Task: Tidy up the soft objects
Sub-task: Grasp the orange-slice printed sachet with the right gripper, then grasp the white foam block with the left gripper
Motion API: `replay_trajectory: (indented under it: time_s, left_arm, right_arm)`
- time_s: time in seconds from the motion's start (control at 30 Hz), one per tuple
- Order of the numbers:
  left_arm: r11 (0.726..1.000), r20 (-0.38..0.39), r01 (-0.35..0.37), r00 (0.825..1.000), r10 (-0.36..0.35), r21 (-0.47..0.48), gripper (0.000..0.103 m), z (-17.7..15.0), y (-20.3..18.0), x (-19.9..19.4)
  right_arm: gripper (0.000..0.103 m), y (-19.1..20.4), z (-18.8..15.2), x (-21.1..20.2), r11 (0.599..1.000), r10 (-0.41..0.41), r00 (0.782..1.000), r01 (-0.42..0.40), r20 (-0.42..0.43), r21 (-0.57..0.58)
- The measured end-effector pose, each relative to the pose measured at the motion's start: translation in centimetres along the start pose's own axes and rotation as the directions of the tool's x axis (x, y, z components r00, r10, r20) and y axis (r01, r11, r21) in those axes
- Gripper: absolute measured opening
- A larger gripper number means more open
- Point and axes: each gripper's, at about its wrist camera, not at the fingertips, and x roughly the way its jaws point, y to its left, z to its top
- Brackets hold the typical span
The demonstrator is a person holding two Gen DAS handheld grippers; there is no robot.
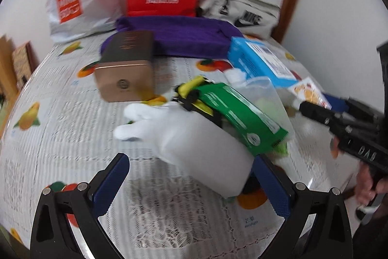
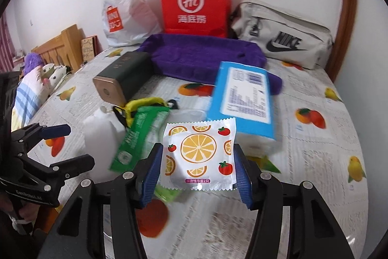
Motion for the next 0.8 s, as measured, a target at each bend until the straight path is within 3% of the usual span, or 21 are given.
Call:
replay_trajectory:
  time_s: [0.33, 0.47, 0.57, 0.63, 0.8]
  left_arm:
    - [0.974, 0.008, -0.071, 0.997, 0.071, 0.217, 0.103, -0.2, -3.2, 2.1]
    - [0.964, -0.003, -0.12, 0.992, 0.124, 0.237, 0.103, -0.3, -3.2, 3.5]
    - [0.969, 0.022, -0.095, 0.995, 0.093, 0.227, 0.101, -0.4, -2.7, 3.3]
    - [0.973, 0.035, -0.07, 0.997, 0.064, 0.219, 0.09, -0.5, -2.4, 2.7]
    - [0.976, 0.059, -0.063, 0.997, 0.052, 0.208, 0.089, -0.7, -1.7, 1.6]
  right_arm:
    - [0.056, -5.4, -3.6, 1.0, 0.989, -0.047, 0.997, 0.055, -0.059, 0.141]
    - [0.056, -6.2, -4.8, 2.4, 0.985, -0.039, 0.995, 0.054, -0.096, 0.164]
    - [0.056, -6.2, -5.1, 3.0, 0.984, -0.031, 0.994, 0.049, -0.107, 0.168]
    - [0.056, -6.0, -5.1, 3.3, 0.985, -0.022, 0.994, 0.041, -0.11, 0.167]
    - [0.056, -5.4, -4.5, 3.7, 0.986, -0.012, 0.994, 0.03, -0.108, 0.162]
